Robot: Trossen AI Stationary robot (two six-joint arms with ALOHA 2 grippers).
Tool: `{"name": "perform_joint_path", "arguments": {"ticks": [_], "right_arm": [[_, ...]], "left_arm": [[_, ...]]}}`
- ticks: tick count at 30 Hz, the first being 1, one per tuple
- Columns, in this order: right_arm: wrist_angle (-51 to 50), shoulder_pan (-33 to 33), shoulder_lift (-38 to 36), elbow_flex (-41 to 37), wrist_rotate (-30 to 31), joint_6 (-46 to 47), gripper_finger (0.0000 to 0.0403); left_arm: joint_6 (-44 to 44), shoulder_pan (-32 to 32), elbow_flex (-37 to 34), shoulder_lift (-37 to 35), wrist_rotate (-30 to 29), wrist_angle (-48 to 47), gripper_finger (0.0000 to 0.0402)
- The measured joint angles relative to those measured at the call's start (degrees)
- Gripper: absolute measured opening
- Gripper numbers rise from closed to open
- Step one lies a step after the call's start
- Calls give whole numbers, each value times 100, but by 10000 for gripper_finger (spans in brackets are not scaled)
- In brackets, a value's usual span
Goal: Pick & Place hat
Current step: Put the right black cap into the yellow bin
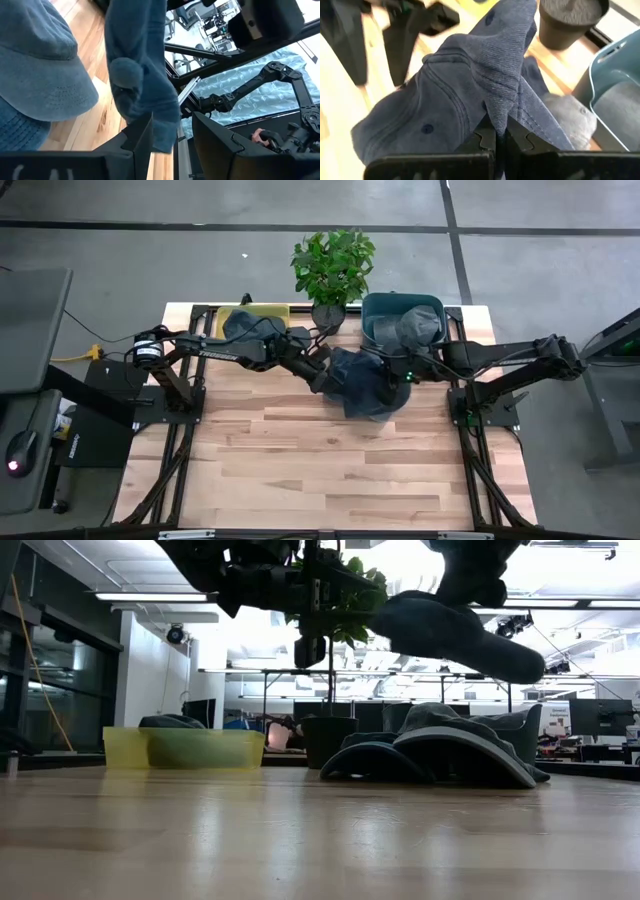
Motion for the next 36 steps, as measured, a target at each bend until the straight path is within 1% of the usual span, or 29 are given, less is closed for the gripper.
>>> {"name": "perform_joint_path", "arguments": {"ticks": [3,9,13,16,20,22,24,31,33,36], "right_arm": [[-142,6,0,0,-52,14,0],[-103,7,-4,0,-233,19,0],[-171,7,-9,0,-327,21,0],[-405,7,-50,0,-331,108,0],[-595,7,-234,0,-306,236,0],[-561,7,-334,0,-264,317,0],[-540,7,-399,0,-175,359,0],[-522,4,-420,0,-4,302,0],[-445,4,-420,0,-1,297,0],[-213,4,-406,0,0,286,0]], "left_arm": [[1,0,0,0,-1,0,136],[79,-2,0,2,-7,0,136],[329,-2,0,4,-269,0,136],[504,-2,0,4,-485,-4,136],[616,-2,0,4,-663,-3,140],[626,-2,0,4,-711,-9,152],[626,-2,0,4,-760,-9,172],[627,-2,0,7,-1157,68,262],[619,-2,0,7,-1245,141,279],[606,-2,0,7,-1314,248,294]]}}
